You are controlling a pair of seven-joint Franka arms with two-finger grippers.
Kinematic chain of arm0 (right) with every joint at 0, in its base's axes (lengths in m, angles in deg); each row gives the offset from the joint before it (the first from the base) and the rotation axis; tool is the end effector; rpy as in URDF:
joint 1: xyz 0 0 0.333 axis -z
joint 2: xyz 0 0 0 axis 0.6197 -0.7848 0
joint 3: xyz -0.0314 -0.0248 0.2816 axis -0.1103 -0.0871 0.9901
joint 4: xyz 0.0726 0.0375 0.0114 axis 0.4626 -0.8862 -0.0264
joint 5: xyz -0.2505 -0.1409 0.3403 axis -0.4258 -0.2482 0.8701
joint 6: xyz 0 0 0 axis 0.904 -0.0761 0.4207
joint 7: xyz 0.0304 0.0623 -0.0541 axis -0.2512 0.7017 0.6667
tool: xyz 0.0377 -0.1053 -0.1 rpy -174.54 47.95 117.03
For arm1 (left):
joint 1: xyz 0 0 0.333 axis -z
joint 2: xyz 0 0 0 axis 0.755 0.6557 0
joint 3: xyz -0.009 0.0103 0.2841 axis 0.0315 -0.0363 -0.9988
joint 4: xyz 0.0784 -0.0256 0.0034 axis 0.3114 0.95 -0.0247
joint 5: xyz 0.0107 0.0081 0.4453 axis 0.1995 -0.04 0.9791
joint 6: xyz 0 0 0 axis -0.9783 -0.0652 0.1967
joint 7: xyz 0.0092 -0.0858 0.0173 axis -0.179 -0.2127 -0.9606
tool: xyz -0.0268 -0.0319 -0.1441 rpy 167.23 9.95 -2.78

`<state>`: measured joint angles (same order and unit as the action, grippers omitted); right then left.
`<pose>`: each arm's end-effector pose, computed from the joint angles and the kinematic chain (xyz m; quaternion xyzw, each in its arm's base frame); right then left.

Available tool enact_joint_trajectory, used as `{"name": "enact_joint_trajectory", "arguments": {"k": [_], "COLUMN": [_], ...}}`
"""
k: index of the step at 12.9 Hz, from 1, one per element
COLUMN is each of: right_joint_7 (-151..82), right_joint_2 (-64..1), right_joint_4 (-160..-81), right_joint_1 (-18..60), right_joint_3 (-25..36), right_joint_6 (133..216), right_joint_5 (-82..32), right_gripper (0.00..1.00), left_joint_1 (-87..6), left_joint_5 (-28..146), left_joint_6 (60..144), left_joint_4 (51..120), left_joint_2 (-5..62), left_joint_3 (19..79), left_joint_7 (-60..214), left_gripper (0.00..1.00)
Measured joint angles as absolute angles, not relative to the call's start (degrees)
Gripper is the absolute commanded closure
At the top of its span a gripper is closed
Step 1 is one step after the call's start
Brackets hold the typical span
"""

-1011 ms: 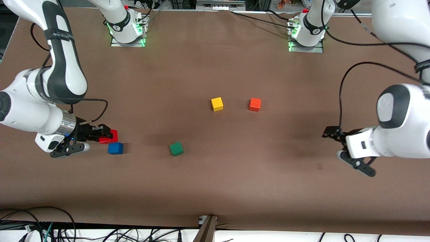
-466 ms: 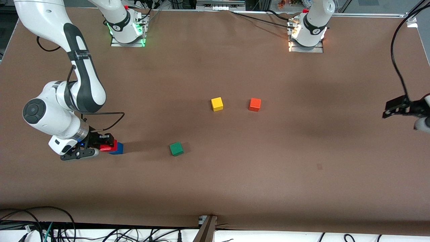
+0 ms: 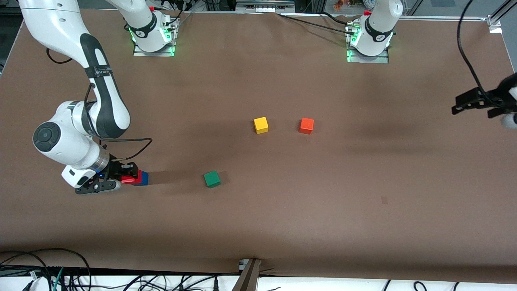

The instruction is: Pass red block to right arm, stack on blue

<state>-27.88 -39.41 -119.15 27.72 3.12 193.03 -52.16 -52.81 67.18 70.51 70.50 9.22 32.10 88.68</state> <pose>0.7107 0.0467 0.1835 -0.9953 -0.0807 -0.0487 0.0244 0.6249 0.0260 0.5231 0.9983 -0.0240 -0.0504 0.0135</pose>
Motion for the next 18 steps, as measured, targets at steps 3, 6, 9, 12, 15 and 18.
{"name": "enact_joint_trajectory", "arguments": {"k": [3, 6, 9, 12, 15, 18], "right_joint_7": [-28.16, -28.67, -28.75, -28.84, -28.87, -28.89], "right_joint_2": [-40.09, -40.54, -40.57, -40.65, -40.90, -41.16], "right_joint_4": [-119.15, -119.15, -119.15, -119.15, -119.15, -119.15], "right_joint_1": [27.72, 27.72, 27.71, 27.69, 27.67, 27.67], "right_joint_3": [3.07, 3.07, 3.07, 3.07, 3.07, 3.07], "right_joint_6": [193.17, 193.71, 193.75, 193.76, 193.87, 194.10], "right_joint_5": [-52.82, -53.49, -53.59, -53.61, -53.62, -53.63], "right_gripper": [0.91, 0.91, 0.91, 0.91, 0.91, 0.91], "left_joint_1": [-53.28, -53.34, -53.53, -53.54, -53.63, -53.67], "left_joint_5": [69.73, 69.79, 69.79, 69.79, 69.61, 69.58], "left_joint_6": [70.63, 70.71, 71.08, 71.67, 71.68, 71.69], "left_joint_4": [72.82, 73.16, 73.13, 72.56, 72.35, 72.26], "left_joint_2": [7.77, 7.88, 8.24, 8.74, 8.75, 8.76], "left_joint_3": [34.43, 34.63, 34.63, 34.64, 34.64, 34.70], "left_joint_7": [86.95, 86.79, 86.78, 86.78, 85.92, 85.86], "left_gripper": [0.00, 0.00, 0.00, 0.00, 0.00, 0.00]}}
